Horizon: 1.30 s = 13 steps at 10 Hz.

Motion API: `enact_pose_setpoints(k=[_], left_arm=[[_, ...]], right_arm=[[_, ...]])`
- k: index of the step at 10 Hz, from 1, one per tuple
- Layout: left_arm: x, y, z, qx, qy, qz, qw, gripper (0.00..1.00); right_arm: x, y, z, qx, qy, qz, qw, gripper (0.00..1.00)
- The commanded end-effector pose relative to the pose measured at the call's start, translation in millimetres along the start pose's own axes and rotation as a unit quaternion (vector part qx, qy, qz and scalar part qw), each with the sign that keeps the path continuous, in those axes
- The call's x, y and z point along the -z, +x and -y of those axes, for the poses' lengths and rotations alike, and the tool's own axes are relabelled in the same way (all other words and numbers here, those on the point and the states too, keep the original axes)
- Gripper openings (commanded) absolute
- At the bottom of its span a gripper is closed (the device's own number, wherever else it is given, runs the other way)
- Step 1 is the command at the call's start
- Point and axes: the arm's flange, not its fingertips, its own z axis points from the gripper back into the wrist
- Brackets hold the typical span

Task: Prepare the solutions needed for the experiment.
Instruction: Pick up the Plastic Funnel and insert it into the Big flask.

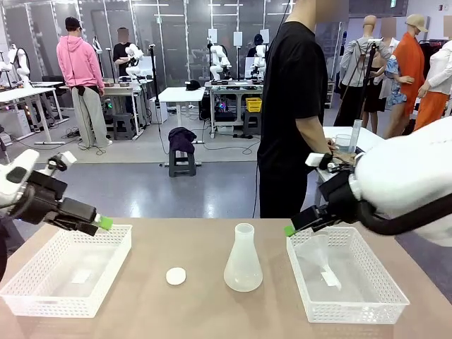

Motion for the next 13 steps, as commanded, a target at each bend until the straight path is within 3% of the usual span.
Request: enact_pose_setpoints(k=[1,3,6,7,11,12,13], left_arm=[[-3,10,-33,-0.043,-0.086,0.012,0.995,1.0],[-7,11,-56,-0.074,-0.165,0.01,0.984,1.0],[2,9,-64,-0.095,-0.244,0.014,0.965,1.0],[6,8,-66,-0.106,-0.253,0.023,0.961,1.0],[2,-4,-61,-0.101,-0.239,0.017,0.966,1.0],[6,-3,-66,-0.111,-0.239,0.012,0.965,1.0],[5,-1,-81,-0.132,-0.307,0.013,0.943,1.0]], right_arm=[[3,-5,29,0.077,0.101,0.011,0.992,1.0],[7,-5,45,0.127,0.179,0.042,0.975,1.0],[15,-5,54,0.167,0.196,0.048,0.965,1.0],[-5,-11,45,0.154,0.192,0.054,0.968,1.0],[1,-10,51,0.165,0.191,0.043,0.967,1.0],[7,-5,53,0.148,0.276,0.033,0.949,1.0],[8,-4,65,0.159,0.306,0.042,0.938,1.0]])
